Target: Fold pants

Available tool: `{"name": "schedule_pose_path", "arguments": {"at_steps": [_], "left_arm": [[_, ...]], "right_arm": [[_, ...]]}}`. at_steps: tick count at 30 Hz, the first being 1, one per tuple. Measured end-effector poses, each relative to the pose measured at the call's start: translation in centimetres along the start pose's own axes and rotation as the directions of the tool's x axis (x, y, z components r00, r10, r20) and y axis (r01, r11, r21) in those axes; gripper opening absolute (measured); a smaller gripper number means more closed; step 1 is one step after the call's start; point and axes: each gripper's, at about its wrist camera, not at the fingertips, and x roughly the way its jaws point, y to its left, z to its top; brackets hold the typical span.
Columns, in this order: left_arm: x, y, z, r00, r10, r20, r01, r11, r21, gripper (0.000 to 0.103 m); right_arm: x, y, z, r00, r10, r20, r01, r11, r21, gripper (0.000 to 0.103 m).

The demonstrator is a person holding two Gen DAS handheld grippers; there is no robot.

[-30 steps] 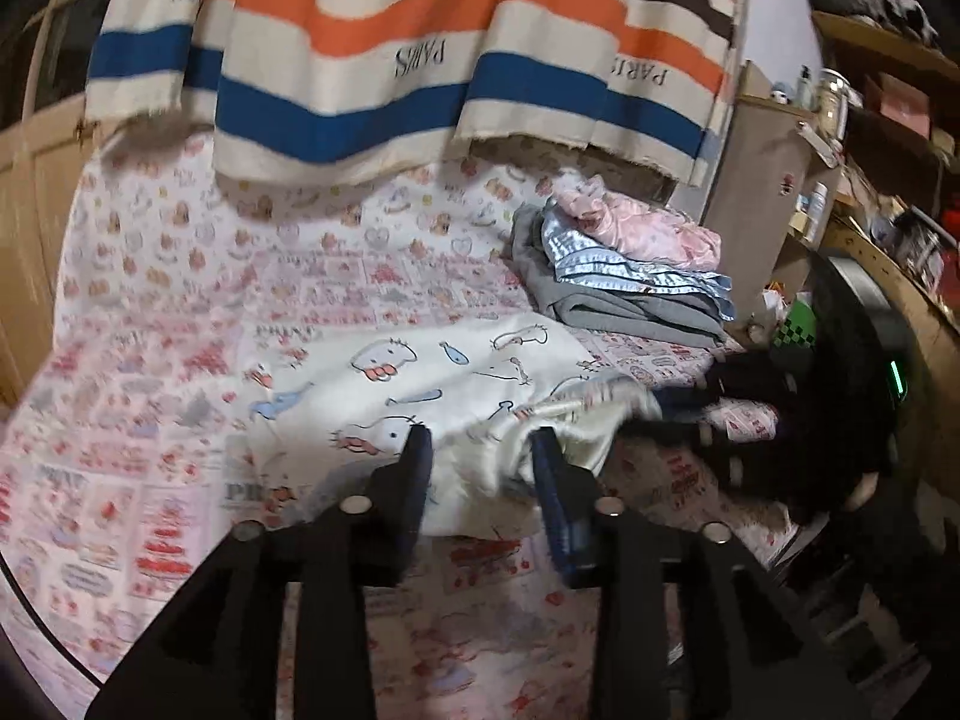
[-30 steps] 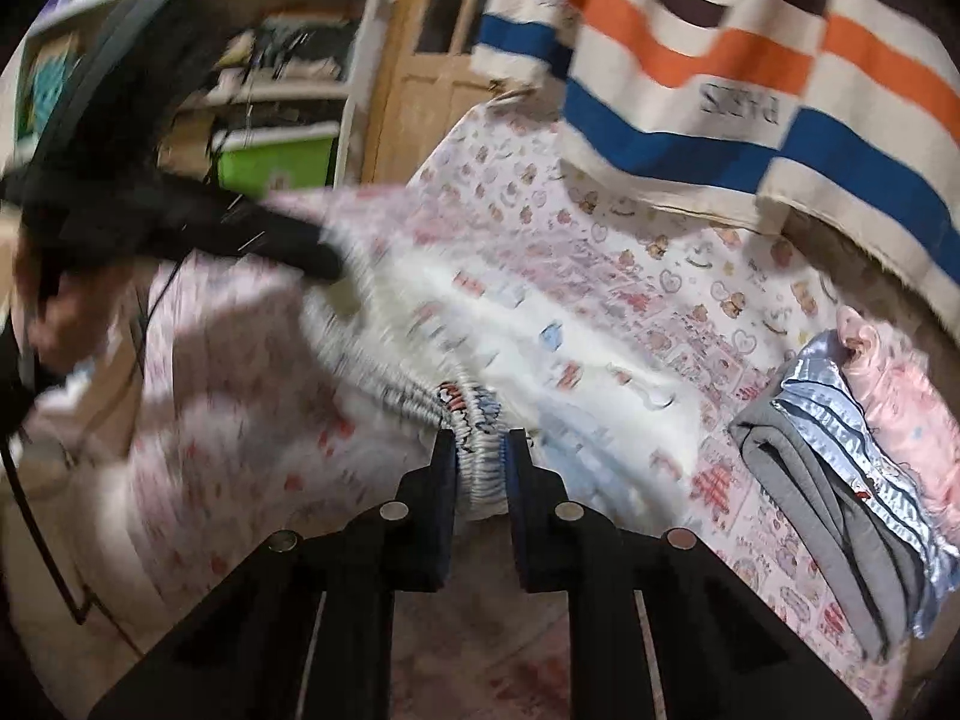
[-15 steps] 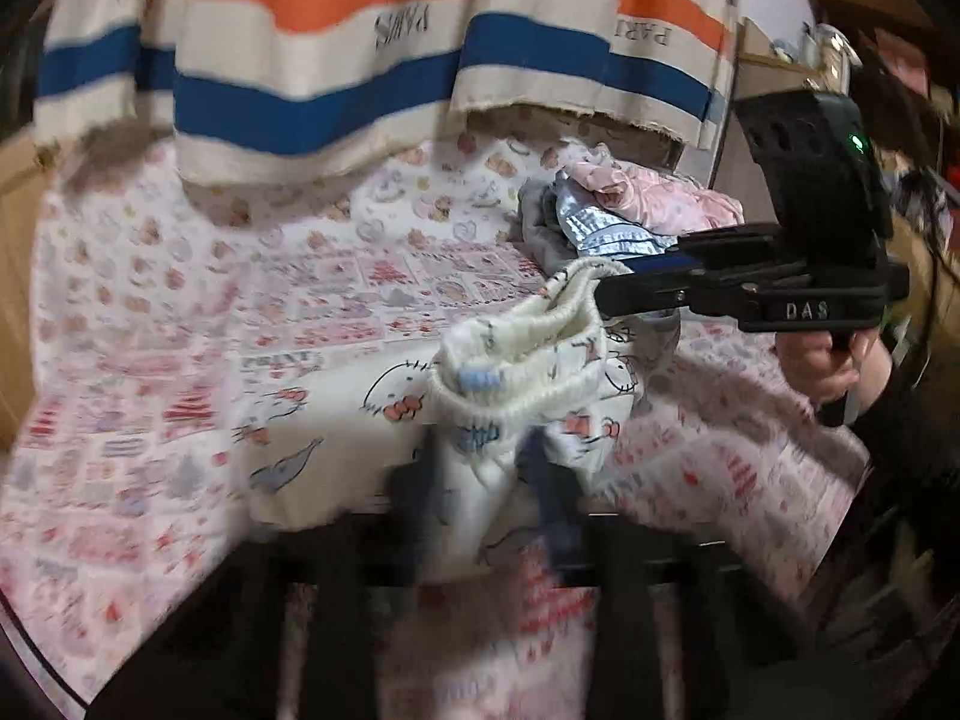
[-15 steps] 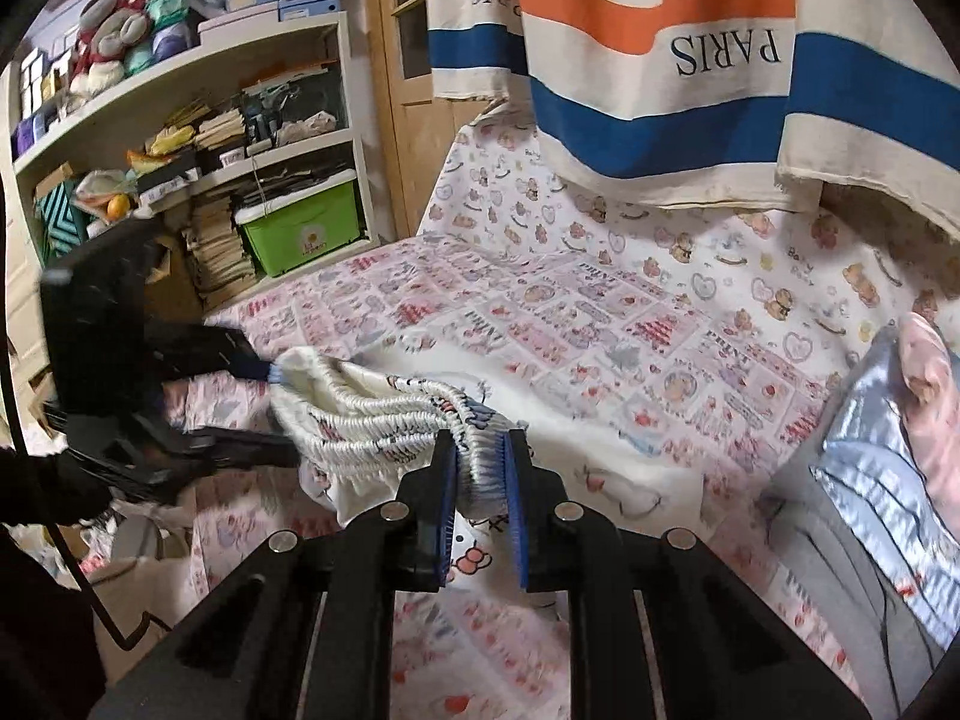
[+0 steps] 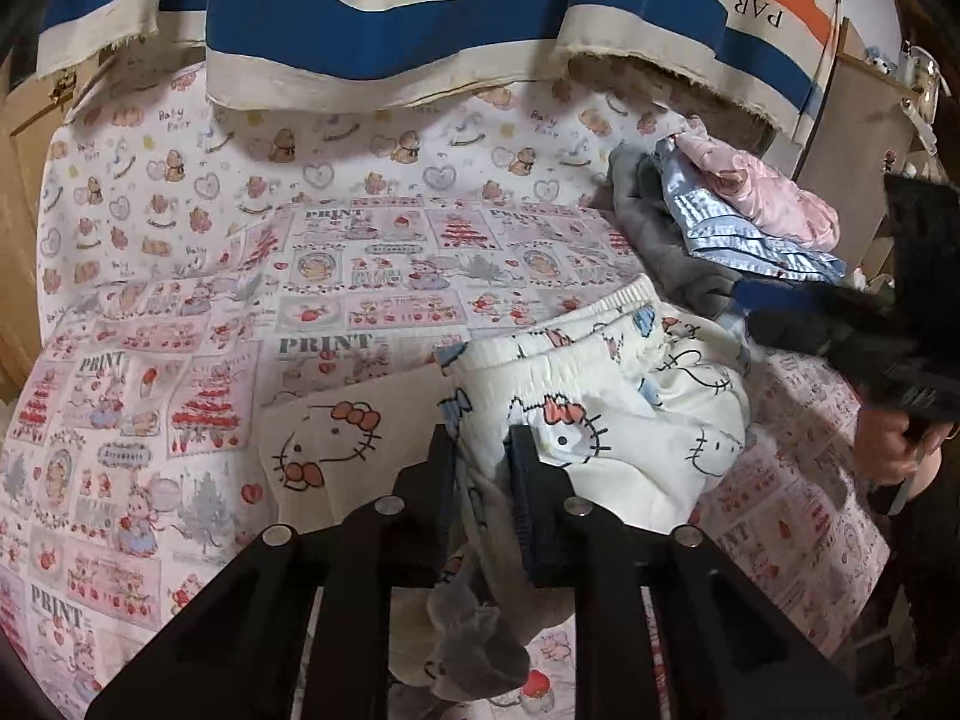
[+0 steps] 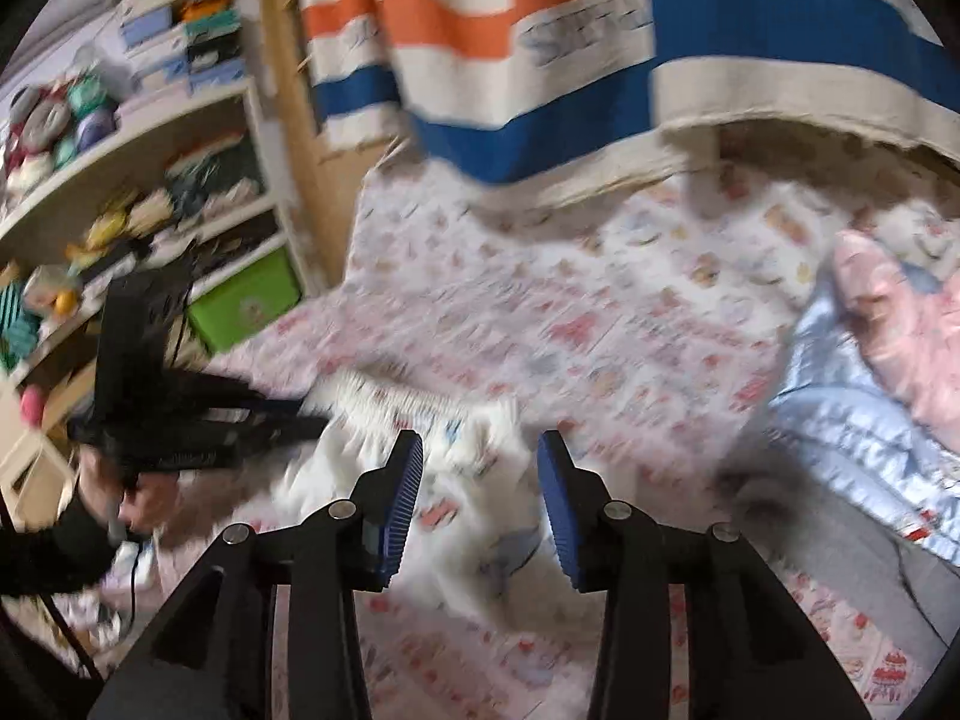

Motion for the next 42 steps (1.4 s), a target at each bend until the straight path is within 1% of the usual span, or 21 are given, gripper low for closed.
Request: {"name": "schedule_pose_path", "arguments": {"at_steps": [1, 4, 7, 8, 11, 14, 16, 17, 20, 21, 24, 26, 28, 30, 32, 33, 34, 35, 36, 37, 42], "left_arm": [[-0.3, 0.1, -0.1, 1.000, 0.003, 0.008, -0.003, 1.000, -0.009, 0.026], [-2.0, 0.0, -0.7, 0.997, 0.052, 0.059, -0.053, 0.999, 0.001, 0.027], [-2.5, 0.5, -1.6, 0.989, 0.142, 0.047, -0.143, 0.990, 0.014, 0.028], [-2.3, 0.8, -1.9, 0.989, 0.143, 0.033, -0.143, 0.990, 0.008, 0.028], [-2.0, 1.3, -2.7, 0.993, 0.115, -0.005, -0.115, 0.993, -0.007, 0.028], [-4.2, 0.6, -2.9, 0.993, 0.107, 0.050, -0.107, 0.994, -0.002, 0.027], [-6.1, -0.1, -2.9, 0.990, 0.095, 0.100, -0.097, 0.995, 0.009, 0.035], [-6.7, -0.5, -2.9, 0.991, 0.075, 0.111, -0.077, 0.997, 0.015, 0.035], [-7.0, -1.7, -3.3, 0.996, 0.004, 0.084, -0.007, 0.999, 0.036, 0.035], [-6.7, -1.9, -3.6, 0.998, -0.019, 0.058, 0.016, 0.999, 0.040, 0.035], [-5.6, -2.3, -5.0, 0.999, -0.048, -0.005, 0.048, 0.998, 0.049, 0.017], [-4.6, -2.1, -5.4, 0.999, -0.007, -0.034, 0.008, 0.999, 0.043, 0.017], [-3.7, -2.0, -5.5, 0.999, 0.037, -0.033, -0.036, 0.999, 0.040, 0.017], [-3.2, -1.9, -5.3, 0.998, 0.058, -0.018, -0.057, 0.997, 0.047, 0.017], [-2.7, -2.1, -5.1, 0.997, 0.072, -0.023, -0.070, 0.996, 0.055, 0.017], [-2.6, -2.0, -5.0, 0.997, 0.074, -0.025, -0.073, 0.996, 0.058, 0.014], [-2.7, -2.1, -5.0, 0.997, 0.080, -0.019, -0.079, 0.995, 0.062, 0.002], [-2.9, -2.1, -5.0, 0.996, 0.084, -0.013, -0.083, 0.994, 0.069, 0.002], [-3.3, -1.9, -5.1, 0.997, 0.077, -0.008, -0.076, 0.995, 0.072, 0.002], [-3.8, -1.7, -5.1, 0.997, 0.076, 0.003, -0.076, 0.995, 0.070, 0.002], [-6.5, -0.1, -4.8, 0.993, 0.102, 0.054, -0.105, 0.993, 0.051, 0.001]], "right_arm": [[0.8, 0.2, -0.4, 0.999, -0.019, -0.030, 0.019, 1.000, -0.002, 0.037], [3.1, -0.1, -1.8, 0.986, -0.090, -0.139, 0.095, 0.995, 0.029, 0.024], [2.6, -1.0, -3.1, 0.988, -0.090, -0.123, 0.100, 0.992, 0.079, 0.024], [2.3, -1.1, -3.3, 0.988, -0.094, -0.122, 0.105, 0.991, 0.087, 0.024], [1.8, -1.0, -3.6, 0.986, -0.101, -0.130, 0.112, 0.990, 0.081, 0.024], [-0.2, -0.8, -3.4, 0.986, -0.135, -0.094, 0.142, 0.987, 0.080, 0.024], [-1.6, -0.6, -2.9, 0.989, -0.139, -0.052, 0.143, 0.985, 0.093, 0.024], [-2.1, -0.7, -2.5, 0.990, -0.135, -0.035, 0.138, 0.985, 0.102, 0.025], [-2.3, -0.7, -1.7, 0.993, -0.110, -0.043, 0.114, 0.987, 0.112, 0.026], [-2.1, -0.6, -1.8, 0.992, -0.110, -0.057, 0.116, 0.988, 0.104, 0.026], [-2.0, -0.2, -3.1, 0.991, -0.101, -0.092, 0.108, 0.992, 0.073, 0.026], [-1.9, -0.2, -4.0, 0.990, -0.091, -0.105, 0.097, 0.993, 0.060, 0.026], [-1.8, -0.3, -5.1, 0.986, -0.111, -0.122, 0.117, 0.992, 0.040, 0.026], [-1.6, -0.5, -5.4, 0.983, -0.133, -0.123, 0.140, 0.989, 0.045, 0.026], [-0.9, -1.1, -5.3, 0.984, -0.116, -0.133, 0.126, 0.990, 0.071, 0.026], [-0.4, -1.2, -5.2, 0.984, -0.111, -0.136, 0.122, 0.990, 0.072, 0.026], [-0.1, -1.2, -5.1, 0.984, -0.112, -0.139, 0.122, 0.990, 0.068, 0.026], [0.4, -1.2, -5.0, 0.984, -0.105, -0.144, 0.114, 0.992, 0.059, 0.026], [0.6, -1.1, -4.9, 0.984, -0.094, -0.148, 0.103, 0.993, 0.053, 0.024], [0.6, -1.0, -4.9, 0.985, -0.098, -0.140, 0.106, 0.993, 0.054, 0.006], [-2.4, -1.1, -4.7, 0.988, -0.154, -0.032, 0.156, 0.982, 0.108, 0.003]]}}
